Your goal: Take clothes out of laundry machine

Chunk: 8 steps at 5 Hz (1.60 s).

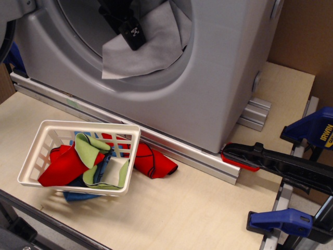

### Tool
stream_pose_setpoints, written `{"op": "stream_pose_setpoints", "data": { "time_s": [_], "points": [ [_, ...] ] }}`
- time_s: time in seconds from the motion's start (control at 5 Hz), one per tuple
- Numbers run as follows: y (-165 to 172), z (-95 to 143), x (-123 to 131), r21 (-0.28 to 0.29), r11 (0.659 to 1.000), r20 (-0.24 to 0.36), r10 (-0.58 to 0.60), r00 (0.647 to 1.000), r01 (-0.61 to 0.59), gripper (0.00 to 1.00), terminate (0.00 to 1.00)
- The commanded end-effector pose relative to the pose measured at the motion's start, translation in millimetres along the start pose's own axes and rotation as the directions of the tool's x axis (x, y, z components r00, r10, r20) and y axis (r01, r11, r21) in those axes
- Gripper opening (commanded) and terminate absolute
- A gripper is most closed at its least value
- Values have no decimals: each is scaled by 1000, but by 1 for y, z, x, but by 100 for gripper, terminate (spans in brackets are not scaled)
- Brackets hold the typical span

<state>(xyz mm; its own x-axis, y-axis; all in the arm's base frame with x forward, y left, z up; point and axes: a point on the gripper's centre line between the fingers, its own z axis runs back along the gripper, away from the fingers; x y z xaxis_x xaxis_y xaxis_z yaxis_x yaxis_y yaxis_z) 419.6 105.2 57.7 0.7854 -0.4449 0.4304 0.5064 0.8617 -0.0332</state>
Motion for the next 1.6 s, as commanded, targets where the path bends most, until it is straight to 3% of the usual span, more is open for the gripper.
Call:
{"op": "stream_pose_setpoints", "data": {
  "time_s": [0.0,0.6,1.0,1.4],
  "points": [
    [-15,21,22,37,999,25,-26,999,26,0,0],
    [-15,38,5,96,995,0,40,999,-40,0,0],
    [-52,79,-47,32,974,-105,228,968,-226,0,0],
    [-117,106,-103,89,962,-226,271,936,-257,0,0]
  ]
}}
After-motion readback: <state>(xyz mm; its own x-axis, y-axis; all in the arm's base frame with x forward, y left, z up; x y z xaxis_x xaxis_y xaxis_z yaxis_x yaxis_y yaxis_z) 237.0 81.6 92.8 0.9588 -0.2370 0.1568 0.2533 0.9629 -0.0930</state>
